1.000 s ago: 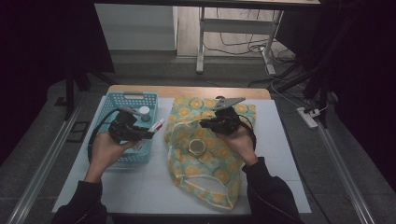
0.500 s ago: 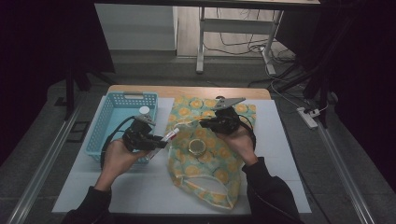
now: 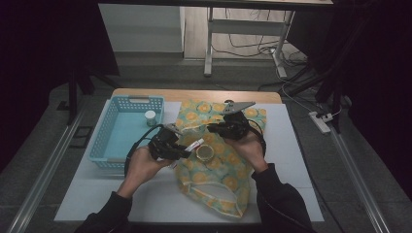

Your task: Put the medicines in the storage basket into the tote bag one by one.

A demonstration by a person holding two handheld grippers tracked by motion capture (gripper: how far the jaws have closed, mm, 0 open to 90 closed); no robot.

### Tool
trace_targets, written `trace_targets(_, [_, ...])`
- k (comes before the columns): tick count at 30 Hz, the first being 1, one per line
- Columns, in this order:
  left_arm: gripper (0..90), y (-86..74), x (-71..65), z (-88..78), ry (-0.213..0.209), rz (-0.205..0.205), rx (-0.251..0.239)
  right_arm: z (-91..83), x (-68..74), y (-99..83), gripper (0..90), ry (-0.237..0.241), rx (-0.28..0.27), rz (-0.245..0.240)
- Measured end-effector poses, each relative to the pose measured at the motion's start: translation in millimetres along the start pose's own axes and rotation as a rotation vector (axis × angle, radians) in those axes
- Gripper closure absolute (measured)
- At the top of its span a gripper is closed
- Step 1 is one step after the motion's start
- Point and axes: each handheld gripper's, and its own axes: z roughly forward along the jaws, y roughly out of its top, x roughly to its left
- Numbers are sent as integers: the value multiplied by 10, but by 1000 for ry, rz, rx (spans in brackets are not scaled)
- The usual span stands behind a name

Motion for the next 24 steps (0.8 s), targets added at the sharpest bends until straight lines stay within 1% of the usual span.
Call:
trace_targets(7, [728, 104, -24, 176, -4, 3, 5, 0, 24, 12, 900, 6, -4, -4])
trace_targets(11, [728, 159, -41, 259, 12, 11, 4, 9, 30, 12, 900, 6, -2, -7])
trace_targets(20, [728, 236, -4, 420, 29, 10, -14, 21, 32, 9, 900, 8, -2, -5])
trace_targets(24, [728, 275, 11, 466, 44, 14, -26, 27, 38, 9, 900, 9, 2, -6])
